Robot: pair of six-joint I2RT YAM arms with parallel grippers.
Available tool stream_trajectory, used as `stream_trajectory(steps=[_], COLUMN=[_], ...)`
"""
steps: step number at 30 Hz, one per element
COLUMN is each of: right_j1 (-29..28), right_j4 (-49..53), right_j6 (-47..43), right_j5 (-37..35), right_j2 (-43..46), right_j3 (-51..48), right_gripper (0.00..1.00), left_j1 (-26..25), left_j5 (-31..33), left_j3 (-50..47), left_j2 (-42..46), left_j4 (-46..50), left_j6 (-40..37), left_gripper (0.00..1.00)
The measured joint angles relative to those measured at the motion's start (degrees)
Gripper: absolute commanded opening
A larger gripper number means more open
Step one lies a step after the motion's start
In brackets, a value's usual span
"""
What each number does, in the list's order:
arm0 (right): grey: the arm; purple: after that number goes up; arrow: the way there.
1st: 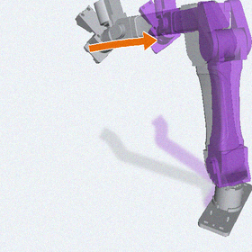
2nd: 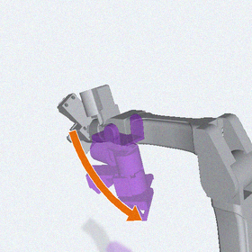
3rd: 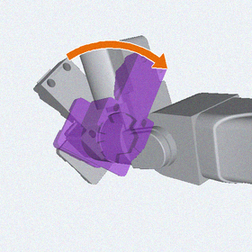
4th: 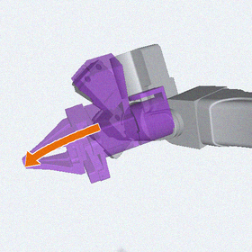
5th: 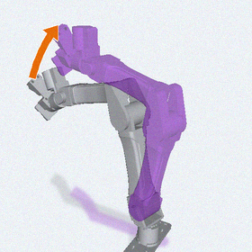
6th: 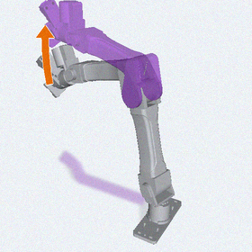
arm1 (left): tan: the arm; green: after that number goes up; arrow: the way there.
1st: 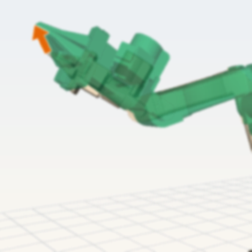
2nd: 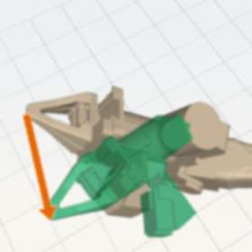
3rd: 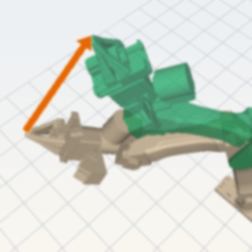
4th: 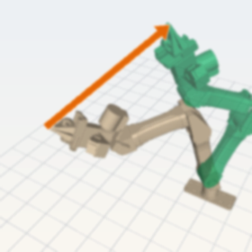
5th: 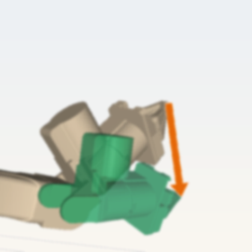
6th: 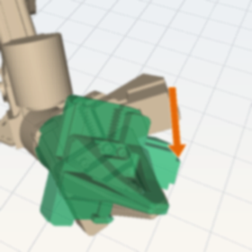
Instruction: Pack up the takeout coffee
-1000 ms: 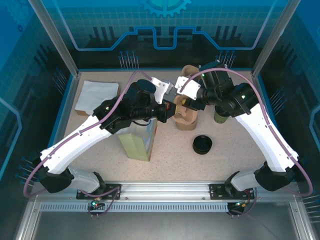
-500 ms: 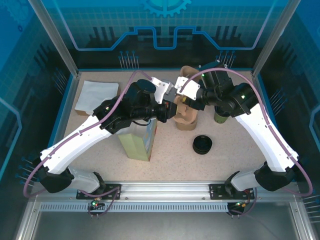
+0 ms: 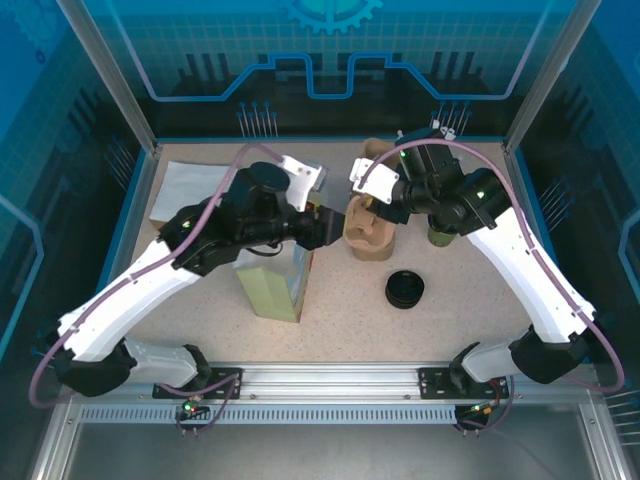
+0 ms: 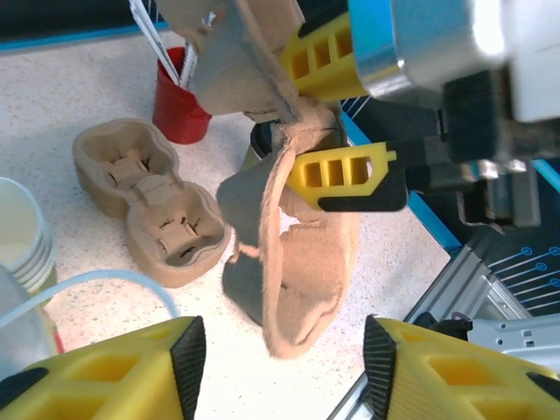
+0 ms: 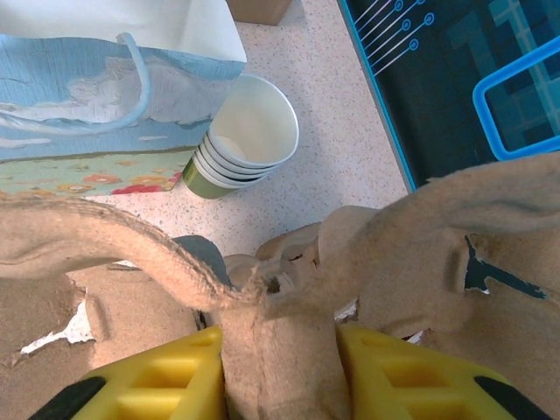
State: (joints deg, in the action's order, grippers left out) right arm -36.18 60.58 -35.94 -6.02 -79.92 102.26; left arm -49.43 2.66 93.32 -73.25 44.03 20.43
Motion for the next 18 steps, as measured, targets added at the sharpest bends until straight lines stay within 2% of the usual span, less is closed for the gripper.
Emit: stream_trajectory(steps=[4,10,14,18], right_j1=[0.5,1.2,1.4,1.4], right_j4=[-0.7,-1.5,-1.7,-1.9], right_j6=[0.6,1.5,2.0,2.5], right_j5=[0.0,0.0,0.0,0.1], right_j2=[1.4,3.6,4.3,5.0], right_j3=[-1.1,-3.2,-4.1,-5.1], right_gripper=[0.35,0.35,0.35,0.35], left_j1=[3.8,13.4,19.7,23.0], left_j5=[0.7,0.8,0.6,0.6], left_j3=[-0.9,-1.2,-1.2,-1.7], left_j2=[5.8,11.6,11.5,9.4], left_j4=[3.0,11.0,17.8,23.0], left_j6=[0.5,1.7,1.9,1.3], left_gripper=[0.59,0.67,0.72,0.72])
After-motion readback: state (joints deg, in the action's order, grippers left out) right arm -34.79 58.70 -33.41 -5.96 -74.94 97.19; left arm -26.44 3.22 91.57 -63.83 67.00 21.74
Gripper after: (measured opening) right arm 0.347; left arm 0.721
